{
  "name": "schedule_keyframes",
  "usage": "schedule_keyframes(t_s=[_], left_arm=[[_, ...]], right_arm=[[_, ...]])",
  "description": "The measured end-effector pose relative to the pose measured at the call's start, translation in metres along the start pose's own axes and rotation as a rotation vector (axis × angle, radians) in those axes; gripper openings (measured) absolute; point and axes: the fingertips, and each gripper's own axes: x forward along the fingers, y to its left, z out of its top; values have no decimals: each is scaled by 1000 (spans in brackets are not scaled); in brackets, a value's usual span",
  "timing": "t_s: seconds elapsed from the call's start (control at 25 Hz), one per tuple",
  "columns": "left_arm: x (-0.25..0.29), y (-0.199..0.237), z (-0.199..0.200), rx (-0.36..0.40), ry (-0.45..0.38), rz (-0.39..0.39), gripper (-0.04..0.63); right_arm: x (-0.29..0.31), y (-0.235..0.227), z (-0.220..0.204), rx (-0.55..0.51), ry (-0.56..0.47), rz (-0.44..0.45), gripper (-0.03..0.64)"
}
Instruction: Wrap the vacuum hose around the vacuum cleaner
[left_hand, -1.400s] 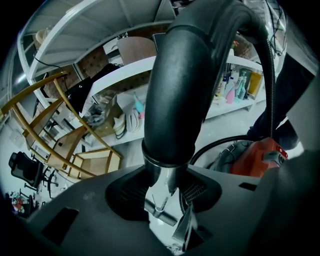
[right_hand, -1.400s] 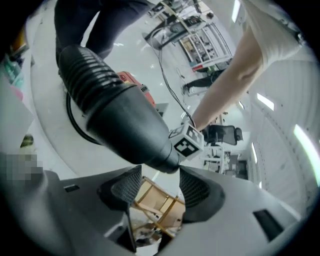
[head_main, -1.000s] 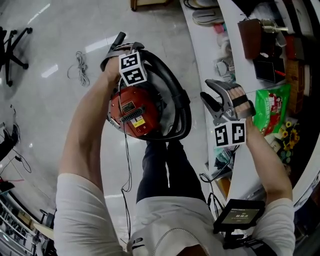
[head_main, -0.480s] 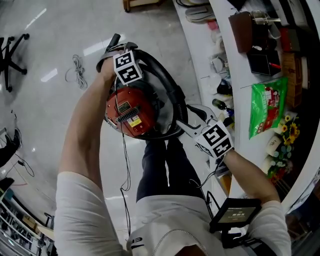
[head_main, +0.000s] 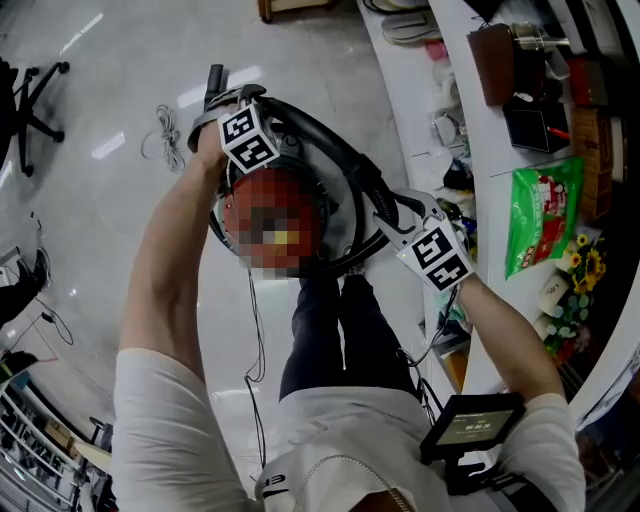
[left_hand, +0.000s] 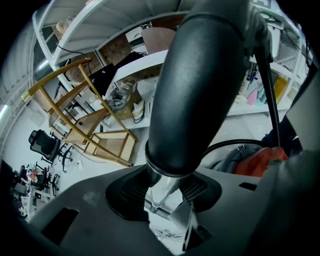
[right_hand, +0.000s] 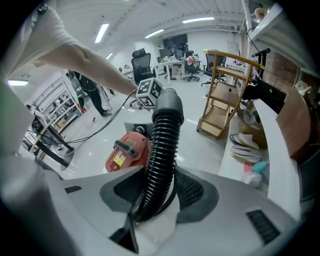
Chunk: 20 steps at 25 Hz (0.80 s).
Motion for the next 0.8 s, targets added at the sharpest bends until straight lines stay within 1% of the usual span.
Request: schedule_keyframes(t_s=[0.24,0.4,0.52,0.64,0.8], left_arm=[[-34,13,-27,-8,40,62,167],[-54,6,-59,-36,82,65,167],[-69,-9,-85,-77,112,53,167],[-83,-28,-113,-135,138,32,166],[-96,-59,-138,-212,156,9,166]], right_arm=[[18,-28,0,-104,42,-44,183],[40,-43,4,-184,80,-44,183],[56,-51,11,-217,104,-36,179],[72,-55,21,-237,123,-30,173],[90,-59,32,-285,149,-27,167]])
